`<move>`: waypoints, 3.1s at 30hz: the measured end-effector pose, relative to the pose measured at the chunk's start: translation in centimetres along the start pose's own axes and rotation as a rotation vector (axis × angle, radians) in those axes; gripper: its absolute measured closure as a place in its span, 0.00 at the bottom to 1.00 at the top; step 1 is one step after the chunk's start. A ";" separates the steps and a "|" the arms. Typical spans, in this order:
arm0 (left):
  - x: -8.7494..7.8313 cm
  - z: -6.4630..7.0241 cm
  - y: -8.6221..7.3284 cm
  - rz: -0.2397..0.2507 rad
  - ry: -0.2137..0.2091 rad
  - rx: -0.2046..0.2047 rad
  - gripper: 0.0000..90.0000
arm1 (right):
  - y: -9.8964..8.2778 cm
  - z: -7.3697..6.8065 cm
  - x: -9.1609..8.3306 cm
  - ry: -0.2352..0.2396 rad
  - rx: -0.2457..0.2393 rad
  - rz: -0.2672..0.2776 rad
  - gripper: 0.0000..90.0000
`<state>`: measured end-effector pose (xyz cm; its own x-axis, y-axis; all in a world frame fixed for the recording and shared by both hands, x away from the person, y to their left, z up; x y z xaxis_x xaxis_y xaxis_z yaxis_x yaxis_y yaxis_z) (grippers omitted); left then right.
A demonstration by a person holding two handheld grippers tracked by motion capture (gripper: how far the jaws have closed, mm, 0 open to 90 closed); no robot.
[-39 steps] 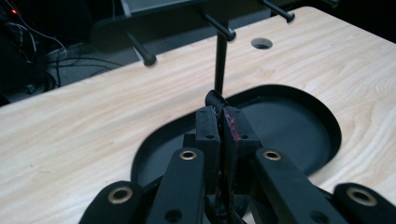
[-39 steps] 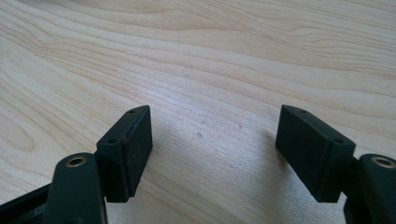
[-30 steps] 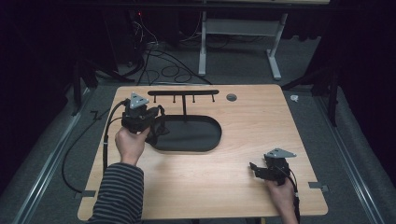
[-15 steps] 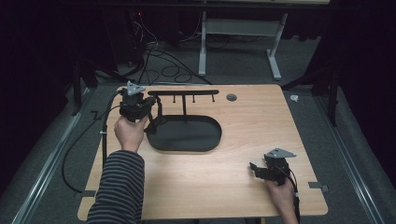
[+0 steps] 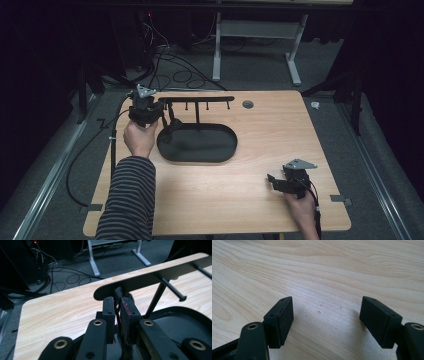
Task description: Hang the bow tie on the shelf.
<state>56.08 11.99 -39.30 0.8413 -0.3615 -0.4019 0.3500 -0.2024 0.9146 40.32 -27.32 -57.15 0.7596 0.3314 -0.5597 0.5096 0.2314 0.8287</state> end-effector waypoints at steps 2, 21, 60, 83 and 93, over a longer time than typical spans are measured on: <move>-0.1 -0.1 -0.2 -0.003 0.002 0.001 0.89 | 0.0 0.0 0.0 0.000 -0.002 0.001 0.32; -2.1 0.5 -1.5 0.008 -0.030 -0.015 0.72 | 0.0 0.0 0.0 0.000 -0.003 0.001 0.32; -6.1 1.3 -1.9 0.055 -0.070 -0.014 0.68 | 0.0 0.0 0.0 -0.001 -0.003 0.000 0.32; -8.4 1.7 -2.9 0.089 -0.086 -0.040 0.64 | 0.0 0.0 0.0 -0.001 -0.003 -0.001 0.32; -9.4 1.4 -3.5 0.106 -0.085 -0.052 0.64 | 0.0 0.0 0.0 -0.001 -0.004 -0.001 0.32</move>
<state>46.39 14.77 -38.77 0.8373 -0.4548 -0.3033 0.2840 -0.1121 0.9522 40.32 -27.32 -57.17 0.7594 0.3301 -0.5607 0.5091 0.2351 0.8280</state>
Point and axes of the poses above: each handheld gripper's, and its own axes: x roughly forward along the jaws, y roughly out of its top, z roughly to its right, the point moved 10 cm from there along x, roughly forward along the jaws, and after that the axes turned 10 degrees about z, right-handed, at the moved point
